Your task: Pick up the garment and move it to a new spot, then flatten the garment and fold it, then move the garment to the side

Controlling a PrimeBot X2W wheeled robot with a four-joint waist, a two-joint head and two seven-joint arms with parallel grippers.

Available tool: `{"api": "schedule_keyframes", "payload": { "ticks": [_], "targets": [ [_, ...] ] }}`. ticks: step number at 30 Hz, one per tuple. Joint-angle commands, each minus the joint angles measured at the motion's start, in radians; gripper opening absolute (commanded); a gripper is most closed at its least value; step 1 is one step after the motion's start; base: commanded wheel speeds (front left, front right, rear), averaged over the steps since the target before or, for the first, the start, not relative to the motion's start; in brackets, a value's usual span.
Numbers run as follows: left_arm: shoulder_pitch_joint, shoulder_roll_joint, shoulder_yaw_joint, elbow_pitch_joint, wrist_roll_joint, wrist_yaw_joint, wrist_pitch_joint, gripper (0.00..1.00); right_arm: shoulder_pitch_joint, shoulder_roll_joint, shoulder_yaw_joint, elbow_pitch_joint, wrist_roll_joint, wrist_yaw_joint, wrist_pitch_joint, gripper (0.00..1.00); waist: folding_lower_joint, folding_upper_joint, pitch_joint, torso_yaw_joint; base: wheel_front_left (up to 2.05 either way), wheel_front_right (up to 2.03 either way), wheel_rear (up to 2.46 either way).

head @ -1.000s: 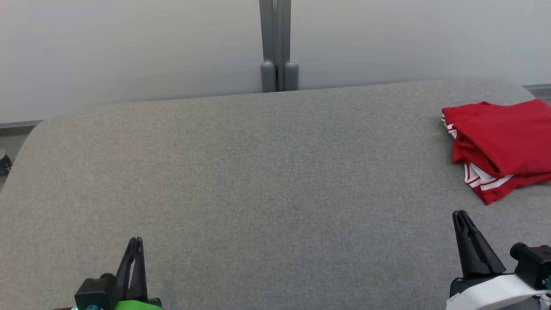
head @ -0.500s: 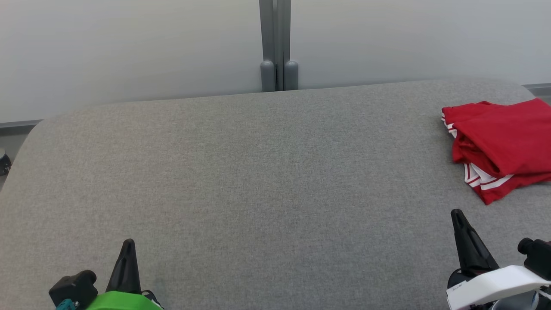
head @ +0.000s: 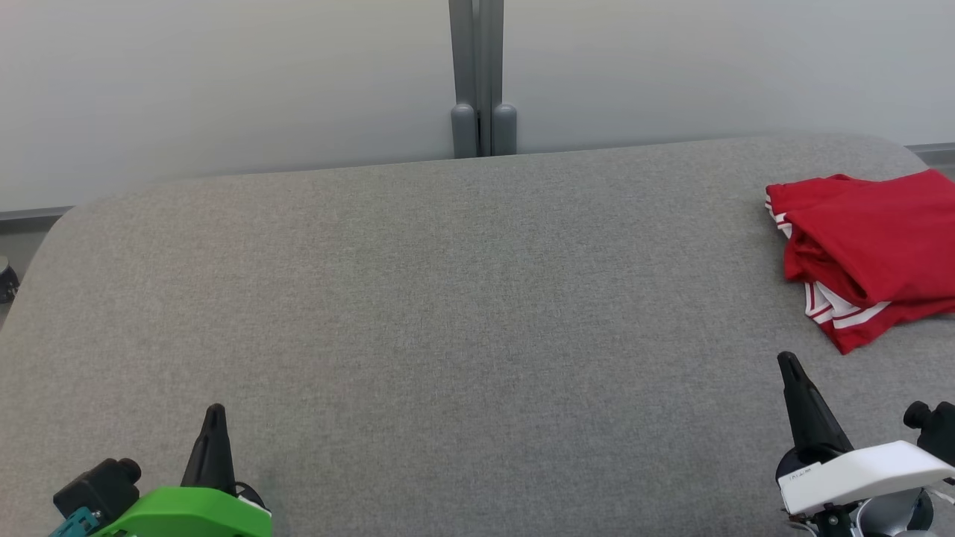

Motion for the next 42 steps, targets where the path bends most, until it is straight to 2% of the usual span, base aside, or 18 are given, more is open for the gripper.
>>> {"api": "schedule_keyframes", "payload": {
  "ticks": [1,23,42],
  "targets": [
    [-0.035,0.001,0.015,-0.010,-0.032,-0.010,0.006,0.00,-0.029,-0.008,-0.001,-0.002,0.039,0.000,0.004,0.00,0.0000,0.0000,0.000,0.000,0.00,0.00,0.00],
    [-0.074,-0.035,0.080,0.008,-0.285,-0.061,0.075,0.00,-0.097,-0.012,0.003,0.086,0.323,0.000,0.017,0.00,0.0000,0.0000,0.003,-0.001,0.00,0.00,0.00],
    [-0.102,-0.062,0.125,0.020,-0.459,-0.096,0.124,0.00,-0.142,-0.015,0.006,0.147,0.519,0.000,0.027,0.00,0.0000,0.0000,0.006,-0.001,0.00,0.00,0.00]
  ]
}}
